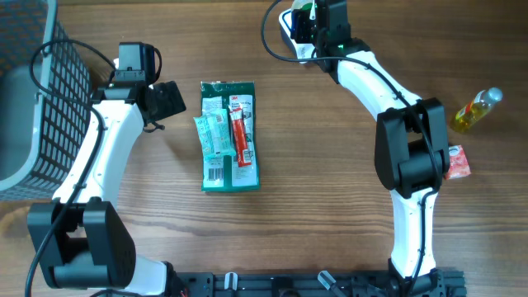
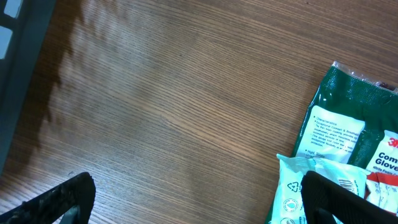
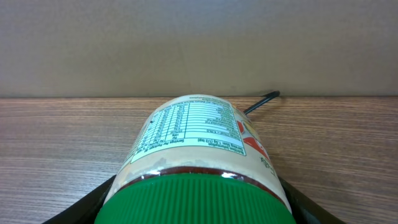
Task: Scan the item barcode
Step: 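Carry the jar away from the scanner toward the right side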
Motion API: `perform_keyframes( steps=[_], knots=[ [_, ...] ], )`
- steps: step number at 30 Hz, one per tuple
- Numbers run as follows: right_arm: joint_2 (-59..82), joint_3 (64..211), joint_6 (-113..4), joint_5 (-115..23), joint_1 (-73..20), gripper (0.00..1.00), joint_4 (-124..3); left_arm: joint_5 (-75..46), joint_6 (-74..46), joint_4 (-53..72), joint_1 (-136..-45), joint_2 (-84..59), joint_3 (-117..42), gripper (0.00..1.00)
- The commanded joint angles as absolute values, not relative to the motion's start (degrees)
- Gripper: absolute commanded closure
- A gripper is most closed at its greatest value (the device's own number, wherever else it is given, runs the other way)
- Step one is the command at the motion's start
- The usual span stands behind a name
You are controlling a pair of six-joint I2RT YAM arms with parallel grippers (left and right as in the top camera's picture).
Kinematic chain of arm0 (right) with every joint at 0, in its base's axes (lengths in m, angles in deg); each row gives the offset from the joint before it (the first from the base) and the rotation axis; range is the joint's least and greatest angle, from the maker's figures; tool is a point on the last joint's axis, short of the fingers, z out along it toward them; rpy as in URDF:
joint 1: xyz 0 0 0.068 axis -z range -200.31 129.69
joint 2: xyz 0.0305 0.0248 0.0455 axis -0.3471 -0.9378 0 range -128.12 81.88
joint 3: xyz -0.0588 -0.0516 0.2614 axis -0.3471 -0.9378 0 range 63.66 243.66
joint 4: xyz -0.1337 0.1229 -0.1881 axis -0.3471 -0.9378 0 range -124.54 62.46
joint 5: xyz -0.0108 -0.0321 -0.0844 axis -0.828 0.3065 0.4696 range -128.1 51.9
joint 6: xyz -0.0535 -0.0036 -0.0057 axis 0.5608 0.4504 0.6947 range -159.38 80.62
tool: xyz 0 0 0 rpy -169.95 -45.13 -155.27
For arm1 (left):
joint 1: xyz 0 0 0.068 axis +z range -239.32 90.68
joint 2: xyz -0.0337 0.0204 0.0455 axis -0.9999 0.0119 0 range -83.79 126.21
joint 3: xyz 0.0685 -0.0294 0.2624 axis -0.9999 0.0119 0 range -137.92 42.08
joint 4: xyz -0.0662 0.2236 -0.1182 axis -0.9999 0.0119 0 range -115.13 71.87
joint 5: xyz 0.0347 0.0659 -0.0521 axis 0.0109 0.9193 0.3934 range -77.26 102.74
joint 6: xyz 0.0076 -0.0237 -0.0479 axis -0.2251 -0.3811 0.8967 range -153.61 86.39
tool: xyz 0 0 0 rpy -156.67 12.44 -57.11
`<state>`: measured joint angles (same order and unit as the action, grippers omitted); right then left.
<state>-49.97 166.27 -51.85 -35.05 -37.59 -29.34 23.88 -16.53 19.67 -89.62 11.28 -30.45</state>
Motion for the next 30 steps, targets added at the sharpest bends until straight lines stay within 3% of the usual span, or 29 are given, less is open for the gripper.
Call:
perform_keyframes(
  steps=[1, 5, 10, 17, 25, 30],
  knots=[
    [-47.35, 165.99, -51.31, -36.72, -36.65, 0.96, -30.35, 24.38, -16.44, 19.65, -89.46, 11.74, -30.19, 0.00],
    [-36.18, 165.99, -51.37, -36.72, -35.40, 0.96, -38.32, 24.38, -16.44, 19.65, -89.46, 11.74, -30.19, 0.00],
    [-23.89, 165.99, -51.50, -36.50, -31.82, 0.96, -60.79, 24.38, -16.44, 19.65, -89.46, 11.74, -30.19, 0.00],
    [-24.61, 162.69, -51.52, -36.28, -22.29, 0.96, -88.09, 24.38, -16.44, 19.65, -89.46, 11.74, -30.19, 0.00],
    [-24.70, 142.25, -51.37, -31.69, -13.68, 0.96, -80.55, 24.38, -16.44, 19.67, -89.46, 11.74, -30.19, 0.00],
    [-24.70, 139.67, -51.35, -29.92, -11.56, 0.95, -79.04, 24.36, -16.44, 19.65, -89.46, 11.74, -30.19, 0.00]
  ],
)
